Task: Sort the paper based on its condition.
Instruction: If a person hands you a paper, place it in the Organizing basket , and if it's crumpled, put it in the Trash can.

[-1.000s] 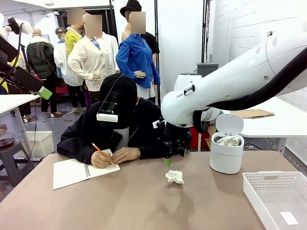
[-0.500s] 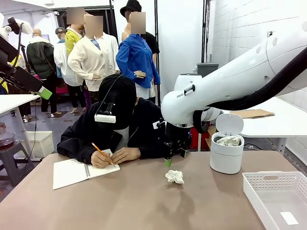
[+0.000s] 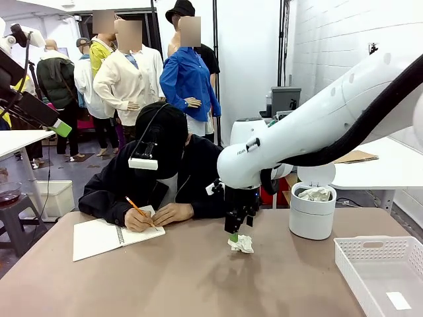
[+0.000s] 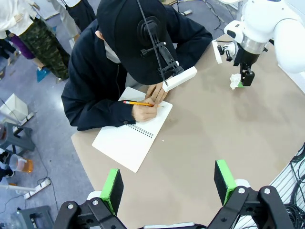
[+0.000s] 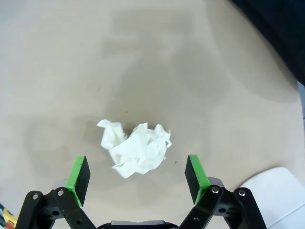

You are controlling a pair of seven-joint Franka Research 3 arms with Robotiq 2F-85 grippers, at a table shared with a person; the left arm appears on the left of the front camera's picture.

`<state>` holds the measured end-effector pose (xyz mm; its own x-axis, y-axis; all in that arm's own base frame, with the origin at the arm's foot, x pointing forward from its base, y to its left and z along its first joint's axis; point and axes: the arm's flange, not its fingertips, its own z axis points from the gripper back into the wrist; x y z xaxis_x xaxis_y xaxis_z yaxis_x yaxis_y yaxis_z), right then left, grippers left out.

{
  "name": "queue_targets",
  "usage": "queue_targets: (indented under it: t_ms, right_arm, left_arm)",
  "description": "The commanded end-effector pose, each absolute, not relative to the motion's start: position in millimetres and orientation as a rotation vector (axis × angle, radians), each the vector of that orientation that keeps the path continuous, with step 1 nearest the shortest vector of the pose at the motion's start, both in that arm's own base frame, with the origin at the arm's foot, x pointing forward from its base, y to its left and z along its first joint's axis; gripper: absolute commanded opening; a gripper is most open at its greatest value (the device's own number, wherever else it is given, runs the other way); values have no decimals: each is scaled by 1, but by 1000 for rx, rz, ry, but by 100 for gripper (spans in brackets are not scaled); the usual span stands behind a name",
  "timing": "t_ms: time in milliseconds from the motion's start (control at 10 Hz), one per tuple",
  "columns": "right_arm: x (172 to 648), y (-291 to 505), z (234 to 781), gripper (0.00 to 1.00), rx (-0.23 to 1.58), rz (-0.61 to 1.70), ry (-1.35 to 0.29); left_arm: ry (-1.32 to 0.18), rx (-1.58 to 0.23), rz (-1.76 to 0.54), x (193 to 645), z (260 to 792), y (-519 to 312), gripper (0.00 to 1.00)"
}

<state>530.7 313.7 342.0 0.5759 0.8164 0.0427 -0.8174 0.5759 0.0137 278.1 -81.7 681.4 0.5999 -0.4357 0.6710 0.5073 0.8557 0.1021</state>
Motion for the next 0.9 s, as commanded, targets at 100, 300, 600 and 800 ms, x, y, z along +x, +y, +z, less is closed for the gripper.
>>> queue_targets:
  t_ms: [100,300,600,800]
  right_arm:
    - [550,316,326,100,16,987,-10]
    - [556,315,312,100,40,1009,18]
    - [557,313,298,100,79,1010,70]
    - [557,314,299,100,97,978,68]
  left_arm:
    - [-749,-104,-546,278,681,-81,100]
    - [-749,-104,-546,278,681,-81,100]
    - [-749,-104,-546,278,681,-81,100]
    - [-749,-104,-546,278,681,-81,100]
